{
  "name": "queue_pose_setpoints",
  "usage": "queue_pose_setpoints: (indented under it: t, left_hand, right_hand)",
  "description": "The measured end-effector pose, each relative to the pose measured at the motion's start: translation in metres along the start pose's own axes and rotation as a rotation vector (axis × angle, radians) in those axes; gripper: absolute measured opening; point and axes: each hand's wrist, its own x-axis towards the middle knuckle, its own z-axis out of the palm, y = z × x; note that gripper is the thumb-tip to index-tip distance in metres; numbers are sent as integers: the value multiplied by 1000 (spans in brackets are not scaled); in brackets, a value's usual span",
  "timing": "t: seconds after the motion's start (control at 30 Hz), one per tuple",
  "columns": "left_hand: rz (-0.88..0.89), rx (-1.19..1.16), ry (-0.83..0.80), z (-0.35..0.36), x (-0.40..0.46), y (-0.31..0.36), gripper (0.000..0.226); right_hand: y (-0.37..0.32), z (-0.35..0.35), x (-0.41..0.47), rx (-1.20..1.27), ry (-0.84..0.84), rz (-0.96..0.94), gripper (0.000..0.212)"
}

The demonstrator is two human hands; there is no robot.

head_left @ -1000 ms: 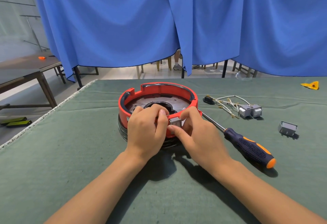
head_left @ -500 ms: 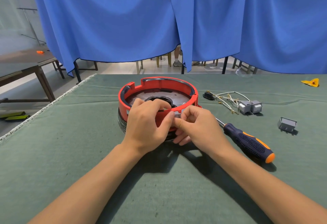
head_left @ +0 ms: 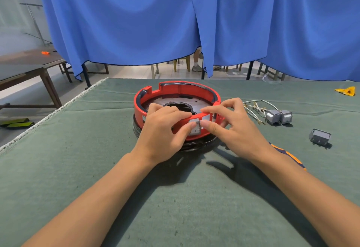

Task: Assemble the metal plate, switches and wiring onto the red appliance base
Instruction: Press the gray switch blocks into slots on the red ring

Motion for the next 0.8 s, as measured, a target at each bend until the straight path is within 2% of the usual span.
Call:
queue_pose_setpoints:
  t: [0.13,0.3,0.4,0.47,0.6,0.8]
  left_hand:
    - [-29,-41,13,0,1,2,24]
    - [-65,-93,21,-1,2,1,21]
    - [-79,-116,18,0,3,2,20]
    - [-82,-126,-41,-3,5,2,23]
    - [-81,-140,-219,-14,7,-4,40]
    - [-82,-88,-226,-15,7,-3,35]
  right_hand:
    - [3,3,6,42,31,-3,22]
    - [4,10,9,125,49,7,14]
    - [4,12,9,116,74,0,14]
    - [5,10,8,130,59,-16,14]
    - [11,4,6,135,-50,-33,37]
    - [10,10,5,35,-2,-55,39]
